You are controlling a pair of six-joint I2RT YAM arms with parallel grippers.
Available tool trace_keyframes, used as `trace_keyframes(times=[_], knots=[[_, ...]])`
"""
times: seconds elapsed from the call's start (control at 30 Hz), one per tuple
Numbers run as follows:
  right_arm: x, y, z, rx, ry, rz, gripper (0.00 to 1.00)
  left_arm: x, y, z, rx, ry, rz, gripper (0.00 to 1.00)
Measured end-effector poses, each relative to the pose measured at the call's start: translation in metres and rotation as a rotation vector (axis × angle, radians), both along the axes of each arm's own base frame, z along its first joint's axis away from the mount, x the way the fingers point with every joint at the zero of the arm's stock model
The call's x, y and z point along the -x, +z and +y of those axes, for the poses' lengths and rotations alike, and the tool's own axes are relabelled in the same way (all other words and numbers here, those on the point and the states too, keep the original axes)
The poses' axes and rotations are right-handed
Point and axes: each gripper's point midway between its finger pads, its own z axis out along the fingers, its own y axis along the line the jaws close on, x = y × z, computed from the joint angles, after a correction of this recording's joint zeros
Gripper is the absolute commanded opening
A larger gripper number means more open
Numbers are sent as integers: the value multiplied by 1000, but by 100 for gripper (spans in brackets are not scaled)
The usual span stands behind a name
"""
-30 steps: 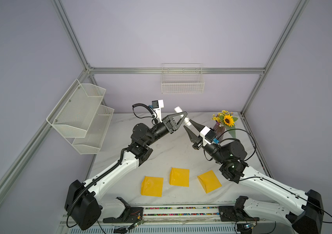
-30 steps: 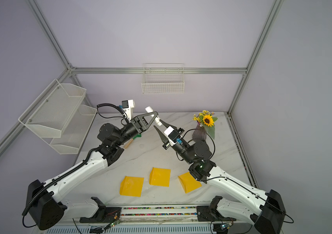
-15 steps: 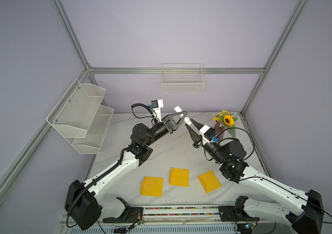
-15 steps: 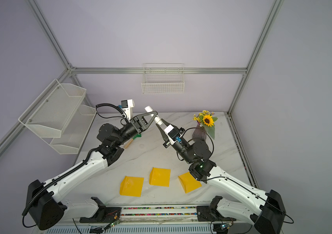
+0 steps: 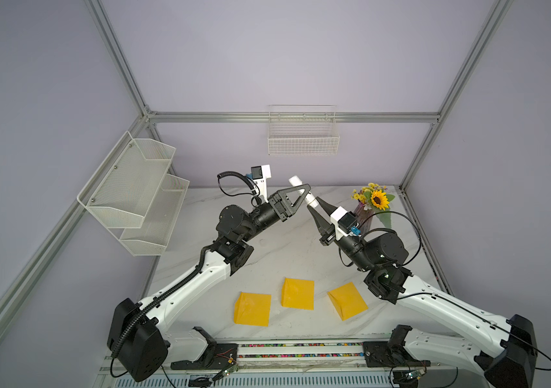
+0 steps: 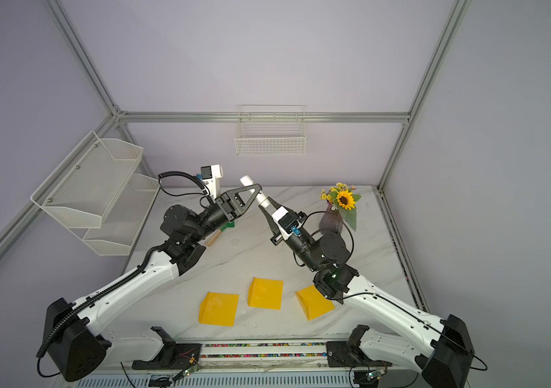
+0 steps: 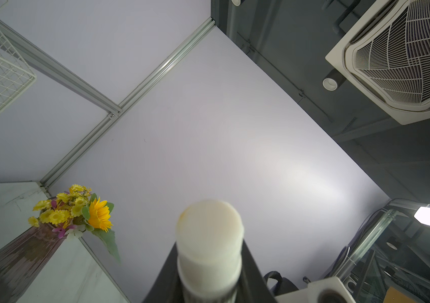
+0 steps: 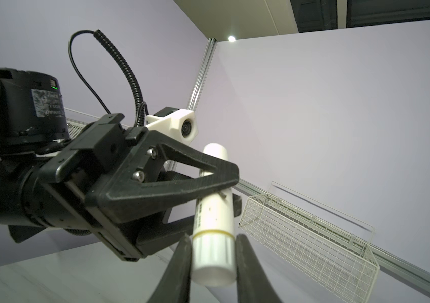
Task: Seal the envelope with a glue stick
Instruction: Unscrew the glue stick.
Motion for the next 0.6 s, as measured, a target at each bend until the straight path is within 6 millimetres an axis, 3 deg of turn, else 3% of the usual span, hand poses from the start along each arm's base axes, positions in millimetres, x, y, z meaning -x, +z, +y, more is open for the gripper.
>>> trace_keyframes(times=[0.23, 0.43, 0.6], knots=[[16, 17, -8, -156, 135, 144, 0, 15, 19, -7, 23, -73, -123, 0], [58, 49, -19, -367, 422, 283, 0, 64, 59, -20, 44, -274, -425, 0], [96, 67, -15, -492, 757, 372, 0, 113, 82, -18, 28, -425, -721, 0]])
